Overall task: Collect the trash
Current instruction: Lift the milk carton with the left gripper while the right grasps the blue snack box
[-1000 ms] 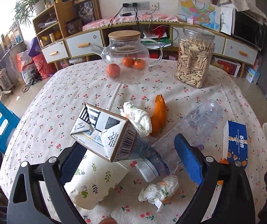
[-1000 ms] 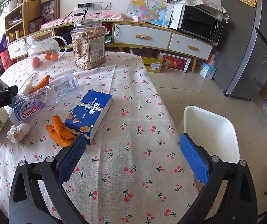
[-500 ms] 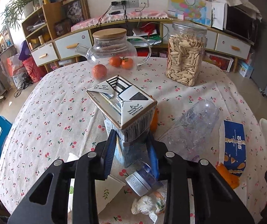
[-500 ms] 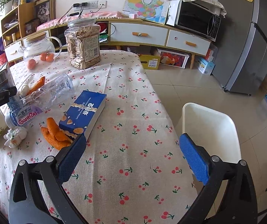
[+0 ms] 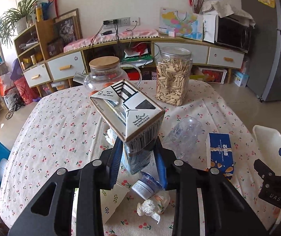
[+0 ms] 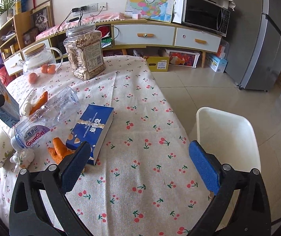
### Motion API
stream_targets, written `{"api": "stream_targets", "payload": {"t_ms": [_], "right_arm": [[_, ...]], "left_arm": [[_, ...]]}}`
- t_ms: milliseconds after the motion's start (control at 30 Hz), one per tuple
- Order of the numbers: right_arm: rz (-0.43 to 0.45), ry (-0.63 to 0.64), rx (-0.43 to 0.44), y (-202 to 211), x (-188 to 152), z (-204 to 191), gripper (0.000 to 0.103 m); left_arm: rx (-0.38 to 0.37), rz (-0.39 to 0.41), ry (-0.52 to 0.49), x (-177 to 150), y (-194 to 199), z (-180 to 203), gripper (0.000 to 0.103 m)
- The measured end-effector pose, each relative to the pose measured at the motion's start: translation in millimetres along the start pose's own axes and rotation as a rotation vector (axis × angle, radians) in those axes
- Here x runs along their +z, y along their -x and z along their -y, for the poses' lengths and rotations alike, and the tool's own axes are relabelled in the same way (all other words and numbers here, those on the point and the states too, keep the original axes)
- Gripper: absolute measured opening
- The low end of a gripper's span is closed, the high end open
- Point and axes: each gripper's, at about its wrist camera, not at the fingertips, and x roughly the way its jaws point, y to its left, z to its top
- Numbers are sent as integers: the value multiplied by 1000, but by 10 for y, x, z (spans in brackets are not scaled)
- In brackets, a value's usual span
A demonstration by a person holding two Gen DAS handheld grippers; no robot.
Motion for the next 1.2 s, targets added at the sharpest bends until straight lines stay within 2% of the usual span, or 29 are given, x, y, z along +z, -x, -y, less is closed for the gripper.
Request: {"api": "stream_targets", "payload": {"t_ms": [100, 367, 667, 767, 967, 1067, 1133, 1167, 1200], "right_arm": [[-31, -28, 54, -90, 88, -69, 96], [-143, -54, 98, -529, 255, -363, 96], [-237, -70, 99, -912, 315, -547, 96], [-258, -80, 100, -1001, 309, -573, 96], [-238, -65, 77, -1040, 323, -603, 96], [-223, -49, 53, -1030, 339, -594, 84], [-213, -49, 43, -1018, 356, -560, 67], [-210, -53, 48, -1015, 372, -542, 61], [-211, -62, 59, -1012, 379, -521, 60]], "left_arm": [[-19, 21, -10, 2, 82, 23, 32], [-43, 46, -23, -11, 138, 44, 32], [-54, 25, -8, -10, 29, -20, 32], [-59, 28, -7, -1, 22, -40, 32], [-61, 10, 11, -7, -29, -113, 32], [-64, 0, 20, 7, -58, -123, 32], [-64, -2, 21, 14, -63, -124, 32], [-64, -2, 20, 15, -64, -121, 32], [-63, -2, 20, 16, -65, -121, 32]]}}
